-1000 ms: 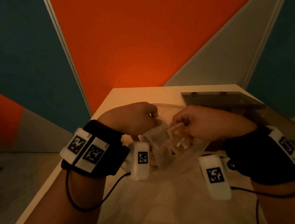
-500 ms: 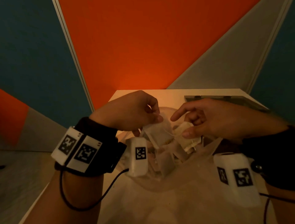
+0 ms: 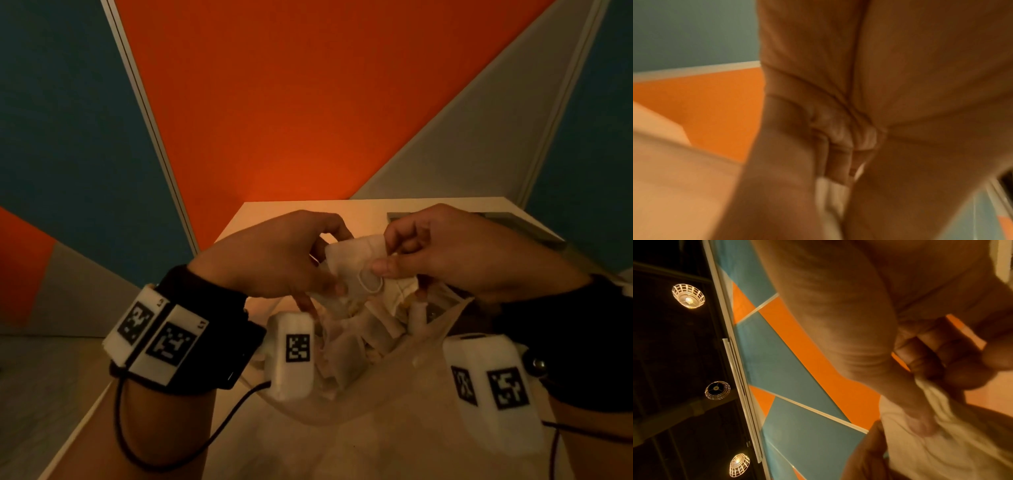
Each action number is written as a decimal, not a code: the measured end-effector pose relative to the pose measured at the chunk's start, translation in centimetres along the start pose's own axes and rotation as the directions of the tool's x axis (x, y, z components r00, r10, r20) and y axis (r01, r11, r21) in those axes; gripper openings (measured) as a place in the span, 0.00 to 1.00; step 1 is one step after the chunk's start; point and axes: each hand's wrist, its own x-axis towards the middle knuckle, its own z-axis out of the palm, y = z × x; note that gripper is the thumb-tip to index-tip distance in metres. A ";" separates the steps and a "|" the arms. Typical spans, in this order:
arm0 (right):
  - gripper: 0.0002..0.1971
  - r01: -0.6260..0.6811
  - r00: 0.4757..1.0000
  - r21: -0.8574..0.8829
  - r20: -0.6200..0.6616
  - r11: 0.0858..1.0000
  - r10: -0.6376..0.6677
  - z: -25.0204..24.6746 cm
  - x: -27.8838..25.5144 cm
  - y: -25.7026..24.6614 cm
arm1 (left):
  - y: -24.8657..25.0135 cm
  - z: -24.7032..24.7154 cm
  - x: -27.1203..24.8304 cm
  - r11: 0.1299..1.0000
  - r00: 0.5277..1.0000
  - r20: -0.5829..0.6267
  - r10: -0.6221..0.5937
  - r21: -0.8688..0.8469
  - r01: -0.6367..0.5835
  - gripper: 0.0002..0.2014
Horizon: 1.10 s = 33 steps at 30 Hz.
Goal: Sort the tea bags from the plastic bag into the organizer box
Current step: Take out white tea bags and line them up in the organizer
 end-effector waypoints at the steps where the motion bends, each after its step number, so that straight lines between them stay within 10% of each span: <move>1: 0.08 -0.007 1.000 -0.017 0.005 1.000 0.007 -0.4 -0.2 0.0 | 0.0 0.1 0.1 0.999 1.000 -0.007 -0.014 0.031 0.014 0.20; 7: 0.09 -0.051 0.999 0.006 -0.014 0.999 0.051 -2.6 -0.9 0.5 | 0.4 0.3 -0.3 0.948 0.998 0.028 -0.064 0.315 0.052 0.25; 13: 0.10 -0.004 1.000 0.102 -0.001 0.995 0.004 -2.3 -0.7 0.5 | 1.7 0.9 -0.1 0.977 0.972 -0.179 0.152 -0.123 -0.175 0.10; 17: 0.11 -0.011 0.998 0.097 -0.053 0.995 0.016 -3.0 -0.5 1.0 | 1.1 0.6 0.0 0.975 0.945 -0.286 0.158 -0.109 -0.196 0.09; 25: 0.15 -0.011 0.968 0.154 -0.244 0.988 0.049 -5.0 -1.2 1.5 | 1.0 0.1 -1.1 0.965 0.950 0.188 0.248 0.042 -0.260 0.07; 33: 0.16 0.047 0.983 0.007 -0.175 0.999 -0.045 -2.7 -1.8 -1.0 | 1.9 1.5 -0.2 0.951 0.944 -0.131 0.303 -0.022 -0.308 0.06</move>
